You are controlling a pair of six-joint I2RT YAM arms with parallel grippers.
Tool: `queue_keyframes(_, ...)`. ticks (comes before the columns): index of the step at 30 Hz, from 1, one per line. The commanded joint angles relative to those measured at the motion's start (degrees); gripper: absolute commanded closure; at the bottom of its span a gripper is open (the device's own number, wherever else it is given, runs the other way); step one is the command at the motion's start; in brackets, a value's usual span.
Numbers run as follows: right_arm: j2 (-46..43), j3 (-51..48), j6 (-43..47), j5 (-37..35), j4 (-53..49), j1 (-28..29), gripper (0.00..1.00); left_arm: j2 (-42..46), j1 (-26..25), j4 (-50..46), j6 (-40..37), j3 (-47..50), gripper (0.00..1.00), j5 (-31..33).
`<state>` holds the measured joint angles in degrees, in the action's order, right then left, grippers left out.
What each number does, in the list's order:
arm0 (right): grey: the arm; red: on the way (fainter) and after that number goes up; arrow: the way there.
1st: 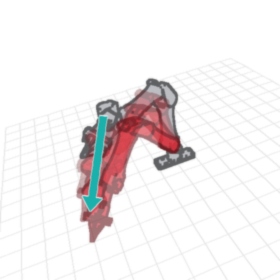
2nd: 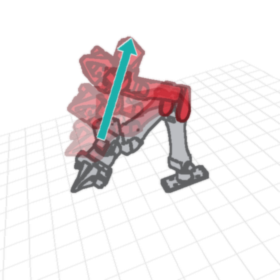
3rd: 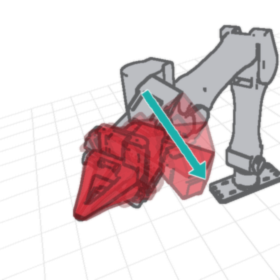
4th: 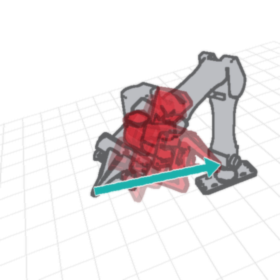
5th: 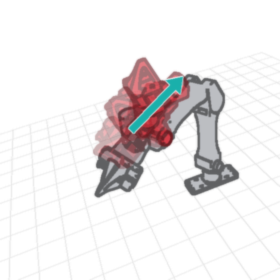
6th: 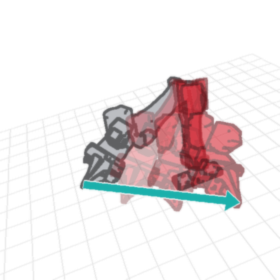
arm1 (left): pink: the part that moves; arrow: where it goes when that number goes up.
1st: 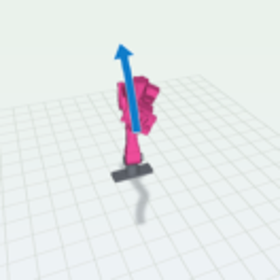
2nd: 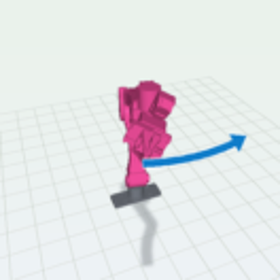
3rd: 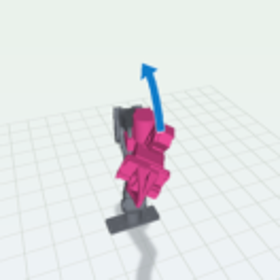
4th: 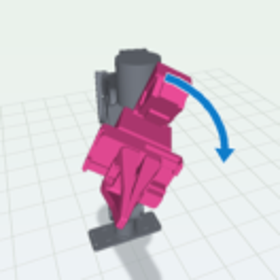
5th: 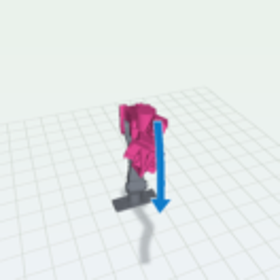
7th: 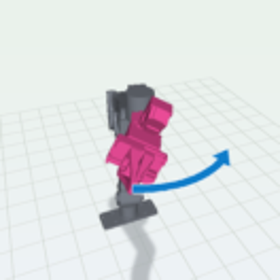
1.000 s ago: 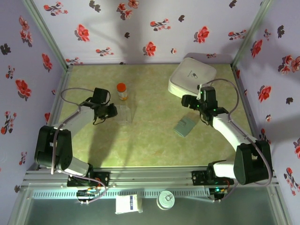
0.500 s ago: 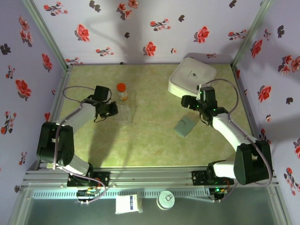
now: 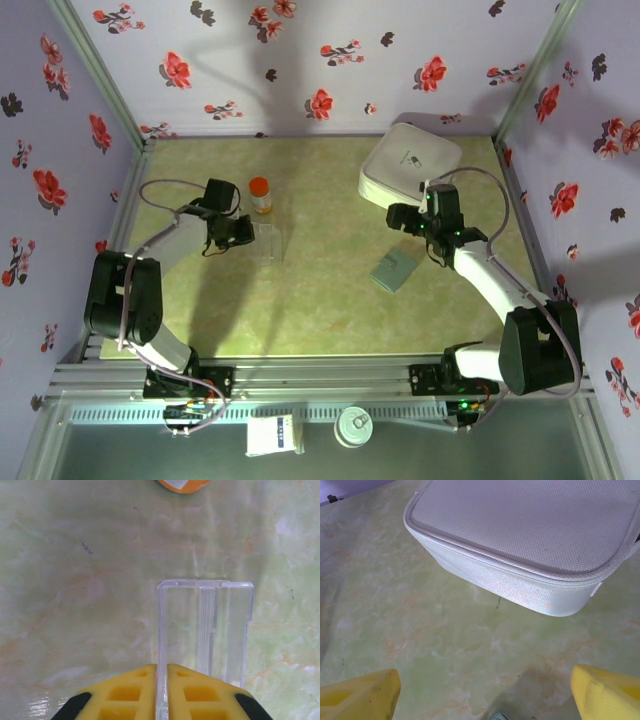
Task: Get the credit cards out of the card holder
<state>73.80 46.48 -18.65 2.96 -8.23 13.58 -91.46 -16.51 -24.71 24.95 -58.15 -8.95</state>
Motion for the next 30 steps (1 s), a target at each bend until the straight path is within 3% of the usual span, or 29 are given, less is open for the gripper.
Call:
queue_keyframes(1,-1.0,2.1,0.2,-0.6,-1.2,0.6,0.11,-0.9,0.0,-1.1,-1.5,-1.7,0.89,-1.8)
queue_keyframes(7,-0.1,3.4,1.4,3.1,-2.7,0.9,0.13,-1.7,-0.2,-1.7,-5.2,-3.5,0.96,-4.6)
queue_keyframes(16,6.1,8.5,6.9,14.9,-7.9,4.0,0.30,-5.9,-3.9,-7.4,-14.3,-11.7,1.00,-8.3)
queue_keyframes(24,14.2,14.5,12.6,15.9,-13.5,12.5,0.41,-11.3,-10.7,-12.3,-21.5,-18.8,1.00,-11.6)
queue_keyframes(30,20.7,18.3,14.1,13.6,-14.9,18.1,0.57,-15.1,-14.5,-14.3,-25.1,-21.4,1.00,-12.2)
